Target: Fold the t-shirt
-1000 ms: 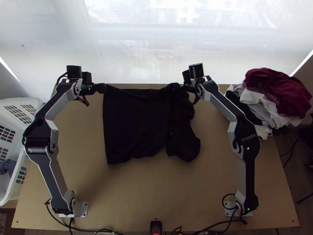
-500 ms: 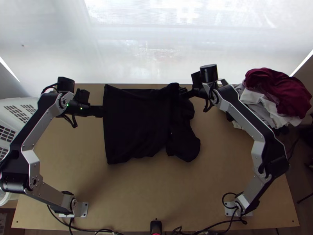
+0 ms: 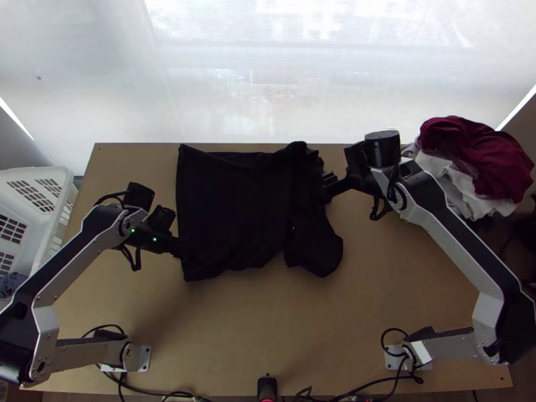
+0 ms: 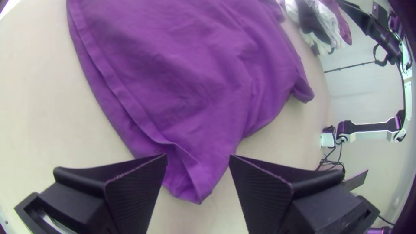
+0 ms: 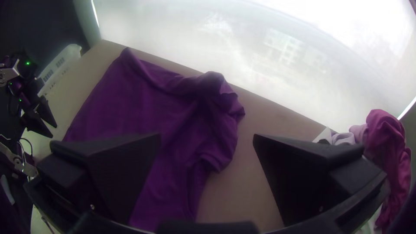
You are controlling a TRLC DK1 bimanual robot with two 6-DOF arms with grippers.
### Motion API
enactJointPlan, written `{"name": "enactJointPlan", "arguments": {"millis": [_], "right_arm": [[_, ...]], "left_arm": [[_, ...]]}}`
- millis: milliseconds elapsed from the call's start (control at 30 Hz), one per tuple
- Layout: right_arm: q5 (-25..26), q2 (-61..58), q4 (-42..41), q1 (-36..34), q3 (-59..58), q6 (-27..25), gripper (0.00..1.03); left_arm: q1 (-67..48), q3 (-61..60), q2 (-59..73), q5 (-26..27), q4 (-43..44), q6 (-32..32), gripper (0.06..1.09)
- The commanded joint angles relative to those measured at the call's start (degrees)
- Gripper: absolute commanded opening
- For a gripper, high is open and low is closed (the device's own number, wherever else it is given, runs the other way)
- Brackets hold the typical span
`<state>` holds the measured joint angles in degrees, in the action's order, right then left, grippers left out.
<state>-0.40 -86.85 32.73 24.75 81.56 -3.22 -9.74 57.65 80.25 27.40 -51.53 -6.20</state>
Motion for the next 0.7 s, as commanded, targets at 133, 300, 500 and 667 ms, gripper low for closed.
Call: {"name": "enactJointPlan", "arguments": {"millis": [133,300,500,667], "right_arm": [[0.1,9.6,3.3,2.9,-8.0,-1.4,0.98],[0.1,10.6,3.7,4.3,-9.0,-1.3,0.98],[0.1,11.3,4.1,4.2,-9.3,-1.3,0.98],[0.0,12.1,5.8,6.1,-12.5,-0.8,0.98]], "left_arm": [[-3.0,-8.3,-1.5,-0.2,2.1,0.6,0.71],[-3.1,-10.5,-1.5,-0.3,2.7,0.6,0.71],[-3.4,-12.0,-1.1,-0.2,3.9,0.7,0.61],[-3.2,-12.4,-1.1,-0.2,7.1,1.7,0.25]]}}
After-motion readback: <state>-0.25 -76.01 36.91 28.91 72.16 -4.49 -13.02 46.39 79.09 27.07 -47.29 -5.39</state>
